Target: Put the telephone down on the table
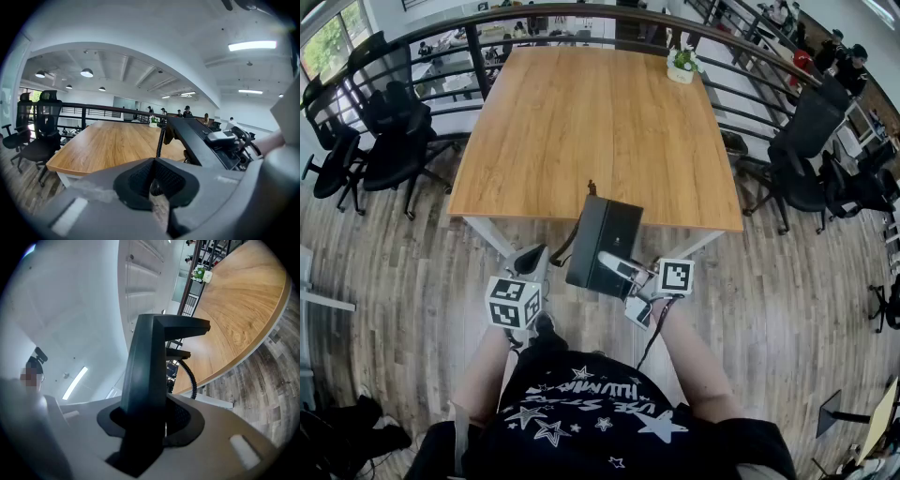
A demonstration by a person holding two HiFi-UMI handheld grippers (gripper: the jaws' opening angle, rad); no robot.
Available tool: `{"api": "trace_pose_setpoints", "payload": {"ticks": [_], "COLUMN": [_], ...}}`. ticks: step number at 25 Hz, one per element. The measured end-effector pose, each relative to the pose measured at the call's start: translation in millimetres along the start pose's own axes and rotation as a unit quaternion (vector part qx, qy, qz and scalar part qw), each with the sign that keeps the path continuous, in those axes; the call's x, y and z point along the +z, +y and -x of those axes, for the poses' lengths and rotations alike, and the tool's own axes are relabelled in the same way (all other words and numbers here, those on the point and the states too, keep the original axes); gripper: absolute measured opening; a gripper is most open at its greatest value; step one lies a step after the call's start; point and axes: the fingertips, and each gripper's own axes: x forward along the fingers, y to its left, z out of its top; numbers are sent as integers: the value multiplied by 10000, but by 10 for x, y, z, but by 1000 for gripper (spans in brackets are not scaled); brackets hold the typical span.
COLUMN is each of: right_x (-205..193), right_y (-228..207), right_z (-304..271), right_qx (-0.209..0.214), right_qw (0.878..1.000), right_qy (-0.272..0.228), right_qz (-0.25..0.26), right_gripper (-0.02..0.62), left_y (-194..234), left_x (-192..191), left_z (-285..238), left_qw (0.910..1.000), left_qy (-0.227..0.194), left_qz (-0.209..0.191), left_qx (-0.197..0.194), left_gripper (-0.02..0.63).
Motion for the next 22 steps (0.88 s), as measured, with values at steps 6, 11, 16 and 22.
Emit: {"api": "trace_pose_setpoints", "payload": {"ticks": [6,11,16,22], "right_x": [-68,-108,-168,-218], "right_y": [85,133,135,169], "right_z": [12,24,119,336], "right_qx": [108,186,123,99], "right_qw": [9999,9998,9999,9997], "right_qy": [50,49,45,177], "right_qz": [-7,42,-50,107], "right_gripper": [158,158,158,161], "left_y": [-38,-69,-149,-326], "left_x": [-21,-48,-100,-175], "left_z": [49,72,127,251], "left_qw": [10000,10000,10000,9997], "left_qy": [8,8,40,32], "left_qz": [2,4,21,91], "left_qx": [25,28,60,241], "left_gripper": [2,2,2,3]}}
